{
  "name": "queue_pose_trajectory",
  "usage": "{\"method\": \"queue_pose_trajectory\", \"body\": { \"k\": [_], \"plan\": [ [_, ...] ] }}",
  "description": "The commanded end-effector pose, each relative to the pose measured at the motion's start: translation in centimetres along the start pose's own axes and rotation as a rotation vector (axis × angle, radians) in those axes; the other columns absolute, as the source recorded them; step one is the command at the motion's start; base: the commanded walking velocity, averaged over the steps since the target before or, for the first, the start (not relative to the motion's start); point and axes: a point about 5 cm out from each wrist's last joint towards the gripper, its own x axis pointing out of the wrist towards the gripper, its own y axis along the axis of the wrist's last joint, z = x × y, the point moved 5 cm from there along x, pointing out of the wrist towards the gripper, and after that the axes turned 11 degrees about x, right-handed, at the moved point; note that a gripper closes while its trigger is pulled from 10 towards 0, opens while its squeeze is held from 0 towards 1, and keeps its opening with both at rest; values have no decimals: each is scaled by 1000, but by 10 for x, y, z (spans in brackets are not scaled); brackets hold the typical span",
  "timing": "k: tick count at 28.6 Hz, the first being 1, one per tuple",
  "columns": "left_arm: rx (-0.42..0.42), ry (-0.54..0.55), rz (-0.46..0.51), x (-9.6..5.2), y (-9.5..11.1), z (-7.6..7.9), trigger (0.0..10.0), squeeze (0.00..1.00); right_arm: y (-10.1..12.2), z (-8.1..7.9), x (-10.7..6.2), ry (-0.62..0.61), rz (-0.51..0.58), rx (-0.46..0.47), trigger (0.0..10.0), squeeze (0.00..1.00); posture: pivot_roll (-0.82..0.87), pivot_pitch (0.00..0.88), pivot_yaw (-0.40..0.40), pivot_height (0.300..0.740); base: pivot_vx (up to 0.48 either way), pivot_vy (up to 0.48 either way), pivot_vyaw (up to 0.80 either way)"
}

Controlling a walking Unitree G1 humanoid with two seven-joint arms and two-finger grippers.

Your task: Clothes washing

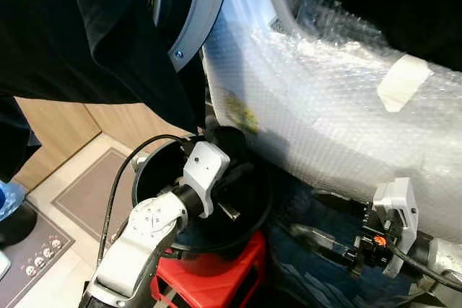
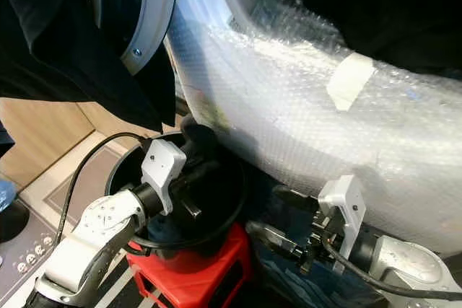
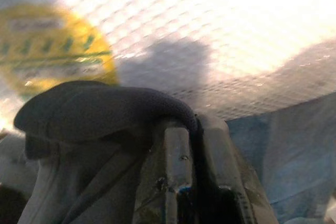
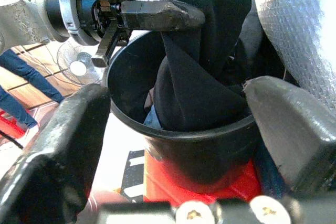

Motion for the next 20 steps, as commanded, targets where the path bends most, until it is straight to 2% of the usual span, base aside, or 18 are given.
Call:
{"method": "queue_pose_trajectory", "body": {
  "k": [1, 8, 10, 13, 20],
  "plan": [
    [58, -35, 51, -2, 13, 6, 10000, 0, -1, -1, 3, 18, -4, -9, 10000, 0, -70, 120, 28, 740, 0, 0, 0],
    [72, -49, 57, -3, 15, 8, 10000, 0, -2, -1, 3, 22, -4, -11, 10000, 0, -70, 120, 28, 740, 0, 0, 0],
    [91, -90, 78, -3, 21, 11, 10000, 0, -4, 4, 4, 7, 0, -14, 10000, 0, -69, 99, 31, 740, 0, 0, 0],
    [121, -170, 151, 0, 43, 16, 10000, 0, -15, 11, -1, -4, -11, 13, 10000, 0, -75, 73, 48, 740, 0, 0, 0],
    [113, -198, 249, 7, 72, 8, 10000, 0, -23, 14, -4, -19, -27, 25, 10000, 0, -87, 53, 63, 740, 0, 0, 0]
  ]
}}
